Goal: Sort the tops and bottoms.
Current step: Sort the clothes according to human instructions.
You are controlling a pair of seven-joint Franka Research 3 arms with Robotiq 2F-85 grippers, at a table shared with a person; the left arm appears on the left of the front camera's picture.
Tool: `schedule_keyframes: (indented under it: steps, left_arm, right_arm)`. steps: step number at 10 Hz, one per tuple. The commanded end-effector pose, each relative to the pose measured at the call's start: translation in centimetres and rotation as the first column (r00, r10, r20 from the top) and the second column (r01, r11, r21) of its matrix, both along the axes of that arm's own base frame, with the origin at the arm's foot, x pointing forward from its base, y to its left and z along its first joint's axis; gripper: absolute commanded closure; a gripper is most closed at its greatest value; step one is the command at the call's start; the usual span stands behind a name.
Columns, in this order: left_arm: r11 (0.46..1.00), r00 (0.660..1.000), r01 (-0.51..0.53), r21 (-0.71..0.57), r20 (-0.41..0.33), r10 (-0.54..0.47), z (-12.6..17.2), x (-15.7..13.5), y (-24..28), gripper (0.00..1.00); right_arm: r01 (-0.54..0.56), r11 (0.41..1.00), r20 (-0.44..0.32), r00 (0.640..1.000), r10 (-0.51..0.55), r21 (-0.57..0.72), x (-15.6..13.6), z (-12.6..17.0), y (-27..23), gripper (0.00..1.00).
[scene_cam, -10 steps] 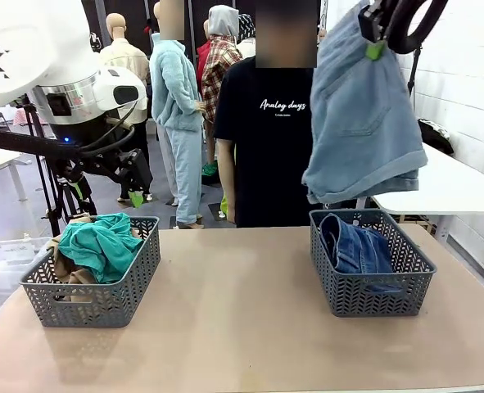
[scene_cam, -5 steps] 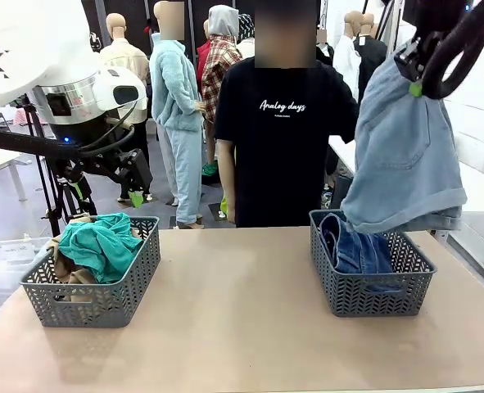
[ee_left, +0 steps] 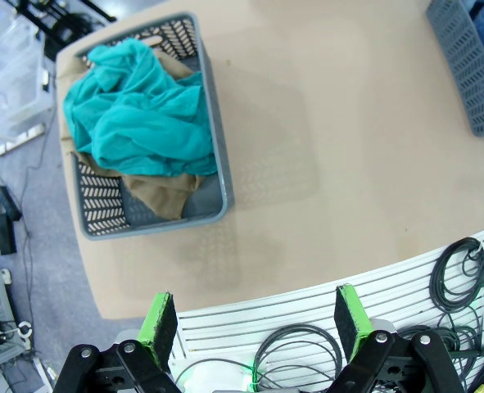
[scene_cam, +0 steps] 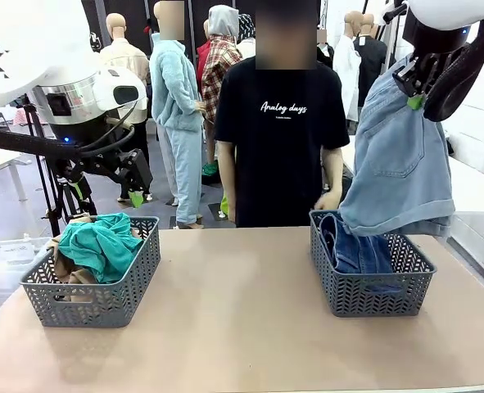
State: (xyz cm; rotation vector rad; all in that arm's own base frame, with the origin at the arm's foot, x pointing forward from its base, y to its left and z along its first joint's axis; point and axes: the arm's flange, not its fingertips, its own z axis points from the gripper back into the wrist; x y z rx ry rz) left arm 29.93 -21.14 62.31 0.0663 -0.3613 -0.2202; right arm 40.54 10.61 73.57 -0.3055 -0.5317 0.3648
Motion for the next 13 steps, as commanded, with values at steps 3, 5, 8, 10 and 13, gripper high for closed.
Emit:
schedule_keyframes:
  steps: [3,5,8,10,13]
  left_arm:
    - [1.0,1.0,0.001,0.004,-0.005,-0.001,0.0,0.0,0.3,0.0]
    - [1.0,1.0,0.001,0.004,-0.005,-0.001,0.0,0.0,0.3,0.0]
    - [1.0,1.0,0.001,0.004,-0.005,-0.001,0.0,0.0,0.3,0.0]
    - [1.0,1.0,0.001,0.004,-0.005,-0.001,0.0,0.0,0.3,0.0]
    - [1.0,1.0,0.001,0.004,-0.005,-0.001,0.0,0.0,0.3,0.0]
  right_arm:
    - [-0.016,1.0,-0.035,0.999,0.017,0.026,2.0,-0.5,-0.7,1.0]
    - [-0.03,0.995,-0.062,0.997,0.036,0.097,5.5,-3.2,-3.1,1.0]
    - [-0.044,0.984,-0.169,0.983,0.073,0.17,8.0,-7.6,-3.7,1.0]
    - [-0.075,0.971,-0.223,0.967,0.127,0.227,9.3,-10.6,-3.6,1.0]
    - [-0.093,0.939,-0.335,0.919,0.209,0.331,11.0,-15.5,-3.2,1.0]
